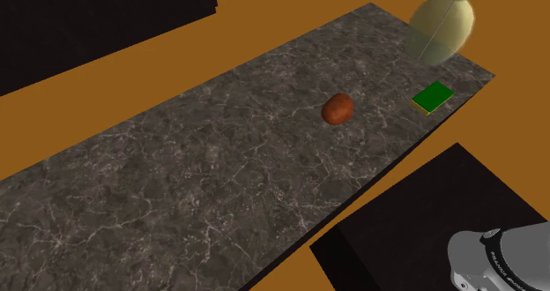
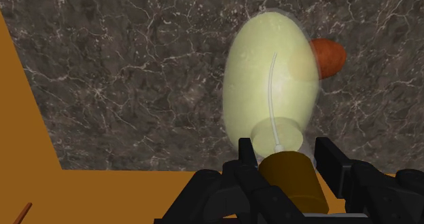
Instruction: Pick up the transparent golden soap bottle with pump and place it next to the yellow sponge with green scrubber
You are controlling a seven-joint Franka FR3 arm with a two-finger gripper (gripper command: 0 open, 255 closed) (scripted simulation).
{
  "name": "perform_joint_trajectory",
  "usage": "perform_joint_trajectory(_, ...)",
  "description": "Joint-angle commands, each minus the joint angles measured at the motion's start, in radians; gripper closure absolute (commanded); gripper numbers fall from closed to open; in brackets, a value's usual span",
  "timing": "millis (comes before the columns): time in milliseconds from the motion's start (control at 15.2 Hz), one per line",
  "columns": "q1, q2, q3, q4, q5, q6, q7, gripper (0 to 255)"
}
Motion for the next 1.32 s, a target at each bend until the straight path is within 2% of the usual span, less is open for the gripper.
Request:
perform_joint_trajectory(0, 0.000, 0.000, -0.001, -0.027, 0.002, 0.027, -0.007, 255)
perform_joint_trajectory(1254, 0.013, 0.056, -0.017, -0.231, 0.048, 0.280, -0.084, 255)
